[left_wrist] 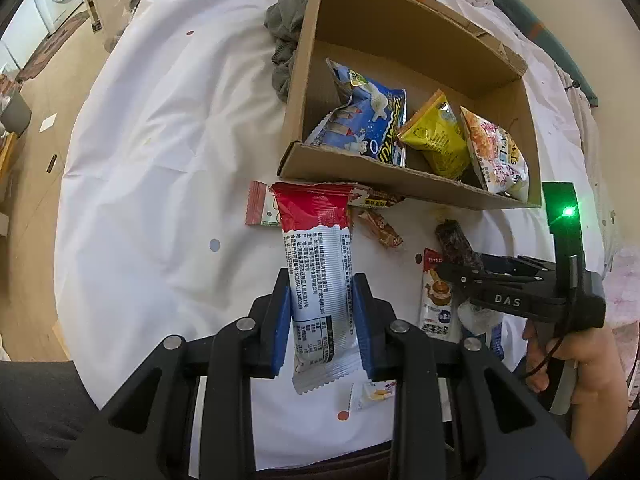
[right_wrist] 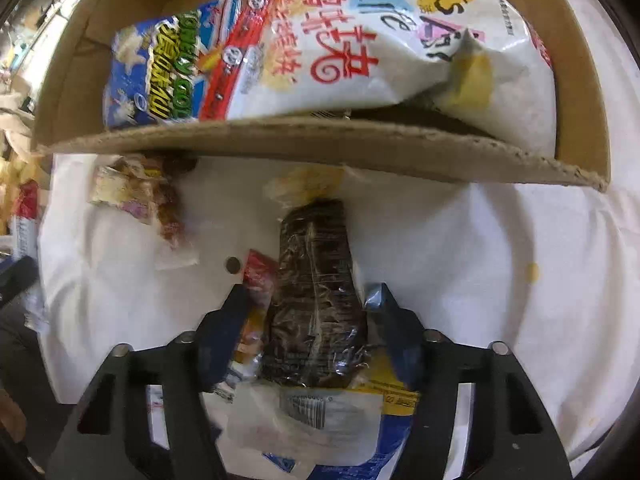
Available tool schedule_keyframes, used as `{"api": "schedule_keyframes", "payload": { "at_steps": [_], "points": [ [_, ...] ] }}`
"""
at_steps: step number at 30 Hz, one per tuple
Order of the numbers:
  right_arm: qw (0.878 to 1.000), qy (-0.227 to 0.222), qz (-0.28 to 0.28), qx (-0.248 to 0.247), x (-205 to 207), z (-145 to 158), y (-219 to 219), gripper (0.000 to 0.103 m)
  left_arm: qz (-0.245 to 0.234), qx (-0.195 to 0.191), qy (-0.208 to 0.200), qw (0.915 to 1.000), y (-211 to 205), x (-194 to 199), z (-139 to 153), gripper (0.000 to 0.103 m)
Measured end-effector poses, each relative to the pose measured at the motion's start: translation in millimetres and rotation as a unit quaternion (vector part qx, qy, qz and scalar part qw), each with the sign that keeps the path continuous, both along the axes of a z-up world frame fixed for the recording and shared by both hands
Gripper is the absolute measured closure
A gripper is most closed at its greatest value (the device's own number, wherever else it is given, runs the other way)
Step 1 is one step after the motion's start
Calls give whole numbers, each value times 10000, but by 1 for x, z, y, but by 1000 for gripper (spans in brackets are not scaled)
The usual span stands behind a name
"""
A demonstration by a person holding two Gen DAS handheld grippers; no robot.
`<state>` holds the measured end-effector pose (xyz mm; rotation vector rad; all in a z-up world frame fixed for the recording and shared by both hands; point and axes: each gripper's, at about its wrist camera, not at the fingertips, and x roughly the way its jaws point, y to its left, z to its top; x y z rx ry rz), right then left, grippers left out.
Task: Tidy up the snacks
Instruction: 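Grasp the red-and-white wrapped bar with the left tool while the right tool grasps the dark brown bar, then carry both bars over the box and open both tools to drop them in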
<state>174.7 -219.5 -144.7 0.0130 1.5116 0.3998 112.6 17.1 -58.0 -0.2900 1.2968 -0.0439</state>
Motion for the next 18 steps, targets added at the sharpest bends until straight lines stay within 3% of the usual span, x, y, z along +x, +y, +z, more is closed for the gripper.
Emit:
{"api": "schedule_keyframes", "payload": {
  "at_steps": [3, 8, 9, 11, 14, 18],
  "points": [
    [9999, -34, -17, 106, 0, 6, -3, 50, 58, -3, 33, 10000, 2, -1, -2, 78],
    [9993, -135, -96, 345, -2, 22, -12, 53, 134, 77, -14, 9999, 5, -1, -3, 78],
    [9991, -162, -109, 387, -4, 27, -13, 74, 159, 113, -31, 9998, 6, -1, -3, 78],
    [9979, -173, -206, 595, -4, 36, -20, 84, 191, 139, -31, 9997, 8, 0, -4, 78],
    [9969, -210, -302, 692, -4, 48, -26, 85, 230, 193, -45, 9995, 9, -1, -5, 78],
    [9960, -92, -345, 813, -7, 39, -26, 87, 225, 274, -37, 9994, 8, 0, -8, 78]
  ]
}}
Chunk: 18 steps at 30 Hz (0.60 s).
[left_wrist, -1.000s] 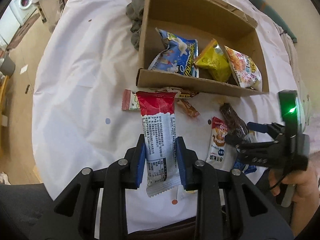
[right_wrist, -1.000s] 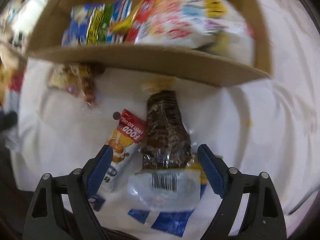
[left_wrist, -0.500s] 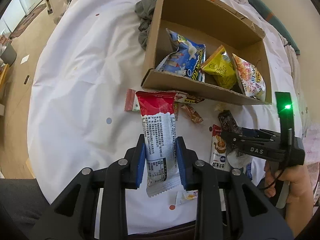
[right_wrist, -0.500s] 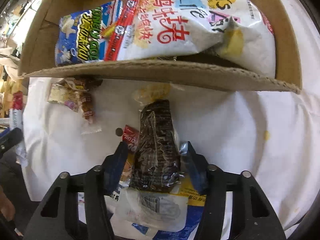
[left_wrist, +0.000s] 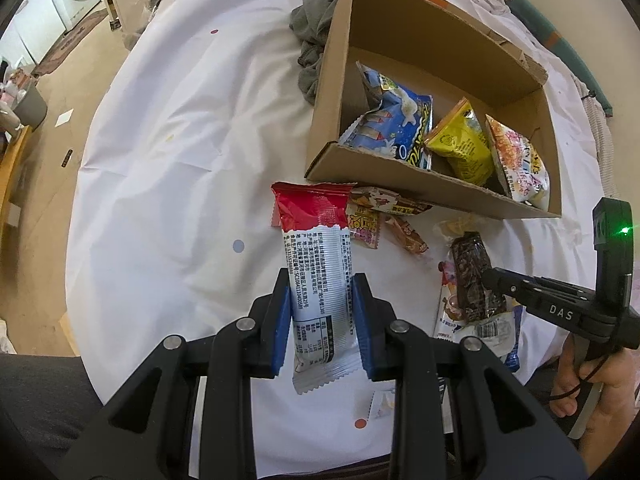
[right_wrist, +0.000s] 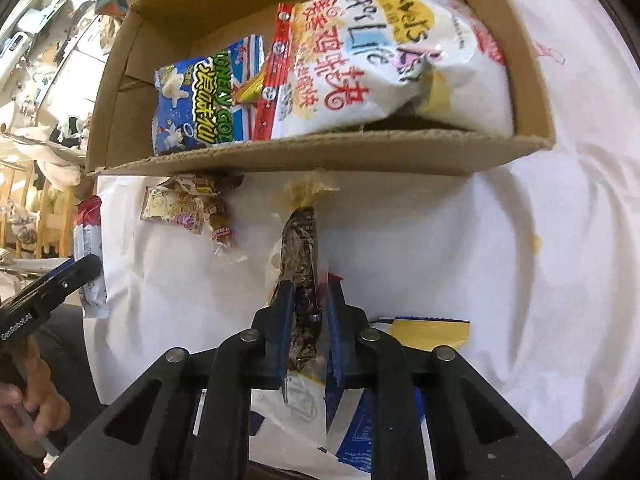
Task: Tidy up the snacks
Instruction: 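Carry both bars over the box and open both tools to drop them in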
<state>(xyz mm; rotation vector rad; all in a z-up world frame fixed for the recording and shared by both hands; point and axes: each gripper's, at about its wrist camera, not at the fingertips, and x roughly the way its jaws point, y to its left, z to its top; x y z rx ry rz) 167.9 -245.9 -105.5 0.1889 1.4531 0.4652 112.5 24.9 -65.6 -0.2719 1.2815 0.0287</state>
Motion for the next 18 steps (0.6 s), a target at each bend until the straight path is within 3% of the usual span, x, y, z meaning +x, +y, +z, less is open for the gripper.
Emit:
{"api": "schedule_keyframes", "payload": {
  "at_steps": [8, 18],
  "points": [
    [9983, -91, -235, 528, -18, 9, -4, 94, 122, 231, -191, 9995, 6, 3, 3, 78],
    [9886, -229, -528, 1389, -54, 38, -11, 95, 193, 174, -516, 9983, 13, -7, 20, 78]
  ]
}}
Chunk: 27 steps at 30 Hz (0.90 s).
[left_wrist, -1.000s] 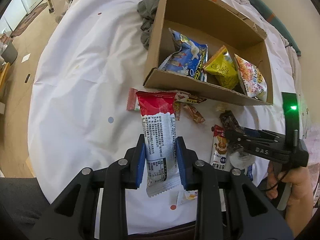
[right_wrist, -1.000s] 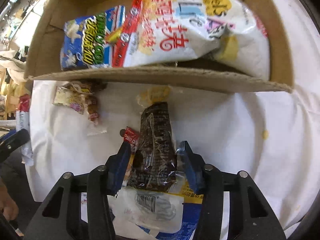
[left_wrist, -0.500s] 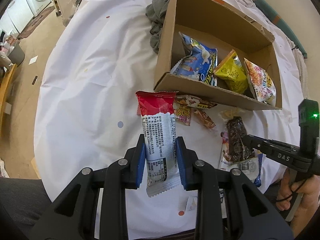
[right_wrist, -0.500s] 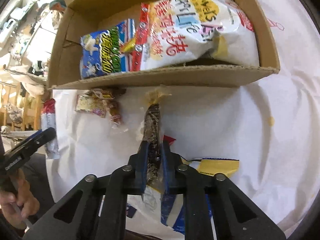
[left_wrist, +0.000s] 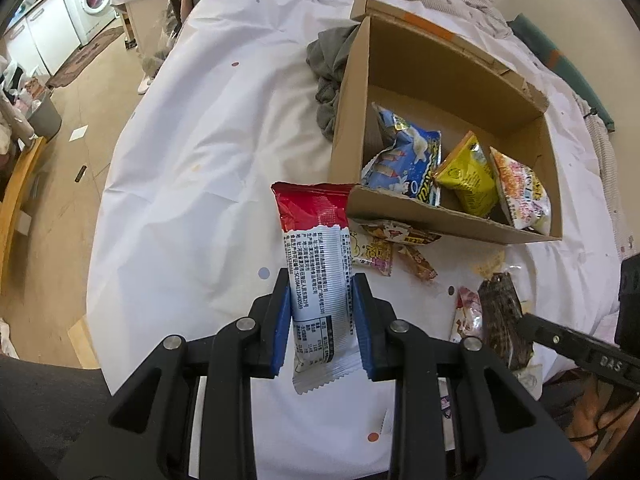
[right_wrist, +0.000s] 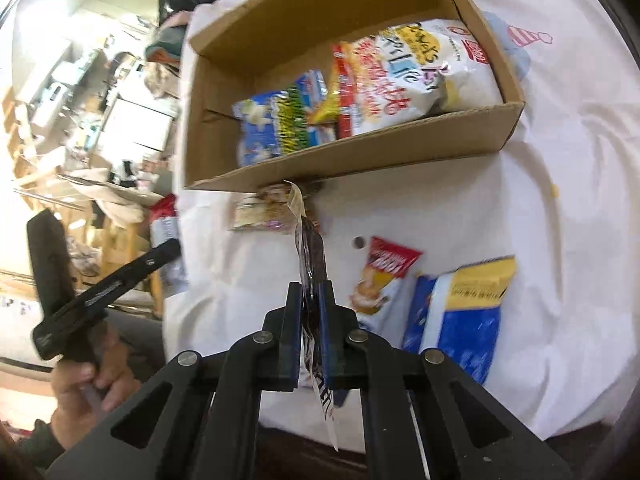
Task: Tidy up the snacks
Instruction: 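Carry both bars over the box and open both tools to drop them in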
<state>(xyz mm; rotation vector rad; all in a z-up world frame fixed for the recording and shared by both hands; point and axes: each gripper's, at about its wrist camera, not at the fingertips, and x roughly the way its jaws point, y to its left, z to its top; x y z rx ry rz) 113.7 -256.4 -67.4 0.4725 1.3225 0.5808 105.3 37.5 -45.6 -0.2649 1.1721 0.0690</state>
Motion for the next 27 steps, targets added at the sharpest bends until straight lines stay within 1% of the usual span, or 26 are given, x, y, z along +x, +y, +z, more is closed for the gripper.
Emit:
{"api": "schedule_keyframes", "payload": {
  "at_steps": [2, 5, 7, 8, 13, 18, 22, 25, 27],
  "points": [
    [9998, -72, -49, 200, -7, 7, -1, 95, 25, -11, -109, 9999, 1, -4, 7, 78],
    [9988, -292, -133, 360, -13, 19, 0, 95, 25, -27, -253, 9997, 0, -5, 17, 78],
    [9982, -374, -152, 454, -12, 28, -4, 95, 8, -15, -397, 9992, -1, -2, 29, 78],
    [9976, -487, -183, 465, -9, 35, -4, 95, -24, 15, -459, 9989, -2, 1, 34, 78],
    [9936, -849, -379, 641, 18, 59, -8, 95, -173, -13, -604, 9980, -8, 28, 55, 78],
    [9895, -1132, -559, 704, 58, 78, -8, 95, -414, 222, -726, 9963, -23, 59, 66, 78],
    [9873, -1251, -676, 703, 87, 77, -2, 95, -585, 442, -765, 9944, -34, 82, 63, 78],
    [9858, -1292, -792, 724, 106, 66, 1, 95, -664, 648, -863, 9919, -42, 98, 57, 78],
    [9852, -1286, -850, 747, 112, 58, 2, 95, -712, 667, -919, 9910, -46, 106, 51, 78]
  ]
}}
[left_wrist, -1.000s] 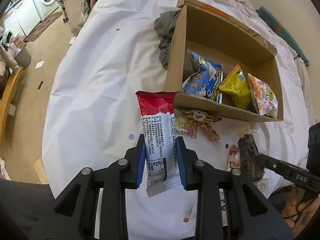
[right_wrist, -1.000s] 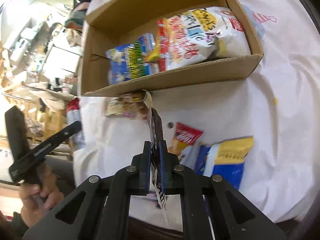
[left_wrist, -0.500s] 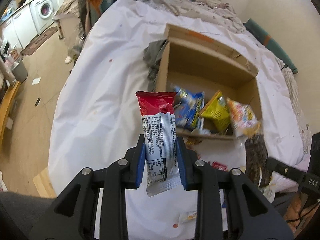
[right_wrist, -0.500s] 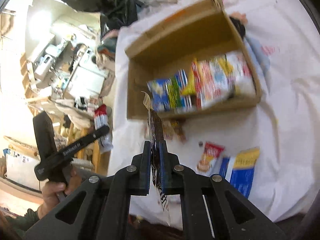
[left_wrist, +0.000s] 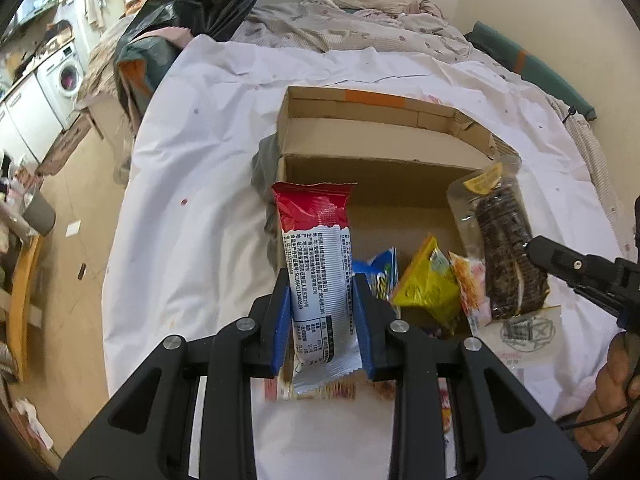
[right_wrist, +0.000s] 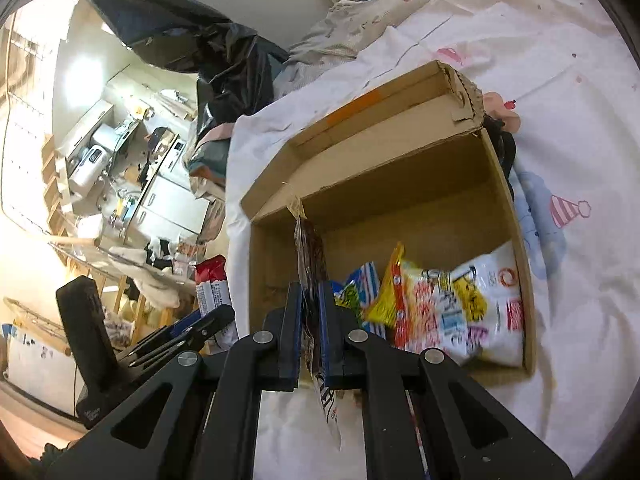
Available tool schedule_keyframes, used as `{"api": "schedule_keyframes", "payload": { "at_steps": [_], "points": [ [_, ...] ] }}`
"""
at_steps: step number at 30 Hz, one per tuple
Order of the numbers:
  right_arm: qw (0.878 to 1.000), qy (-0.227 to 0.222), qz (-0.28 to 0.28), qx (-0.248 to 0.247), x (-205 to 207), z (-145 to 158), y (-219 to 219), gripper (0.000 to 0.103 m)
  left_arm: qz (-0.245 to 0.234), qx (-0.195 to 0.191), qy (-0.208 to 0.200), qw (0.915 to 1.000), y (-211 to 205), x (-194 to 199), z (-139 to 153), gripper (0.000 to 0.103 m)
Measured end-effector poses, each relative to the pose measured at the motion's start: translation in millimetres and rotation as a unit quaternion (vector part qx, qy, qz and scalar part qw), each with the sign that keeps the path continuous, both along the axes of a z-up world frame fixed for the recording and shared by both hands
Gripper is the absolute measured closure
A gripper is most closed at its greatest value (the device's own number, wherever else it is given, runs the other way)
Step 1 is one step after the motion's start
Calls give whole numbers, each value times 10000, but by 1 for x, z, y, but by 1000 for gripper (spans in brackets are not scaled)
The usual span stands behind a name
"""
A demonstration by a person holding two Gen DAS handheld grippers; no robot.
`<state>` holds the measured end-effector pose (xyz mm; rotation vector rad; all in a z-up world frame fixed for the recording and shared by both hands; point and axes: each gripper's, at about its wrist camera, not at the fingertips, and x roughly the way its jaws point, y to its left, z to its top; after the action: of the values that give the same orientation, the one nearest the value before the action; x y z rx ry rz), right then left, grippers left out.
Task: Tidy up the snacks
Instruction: 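Carry both bars over the box and open both tools to drop them in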
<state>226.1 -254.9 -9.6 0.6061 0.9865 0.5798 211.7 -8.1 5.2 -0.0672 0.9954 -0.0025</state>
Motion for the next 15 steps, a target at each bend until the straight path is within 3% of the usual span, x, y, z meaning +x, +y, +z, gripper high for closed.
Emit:
{"api": "schedule_keyframes", "payload": {
  "at_steps": [5, 15],
  "points": [
    [9998, 77, -183, 34, 9, -18, -2, 95, -169, 125, -78, 9997, -9, 9, -18, 78],
    [9992, 277, -207, -201, 16, -38, 5, 95, -317, -29, -71, 9995, -12, 17, -32, 78]
  ]
}}
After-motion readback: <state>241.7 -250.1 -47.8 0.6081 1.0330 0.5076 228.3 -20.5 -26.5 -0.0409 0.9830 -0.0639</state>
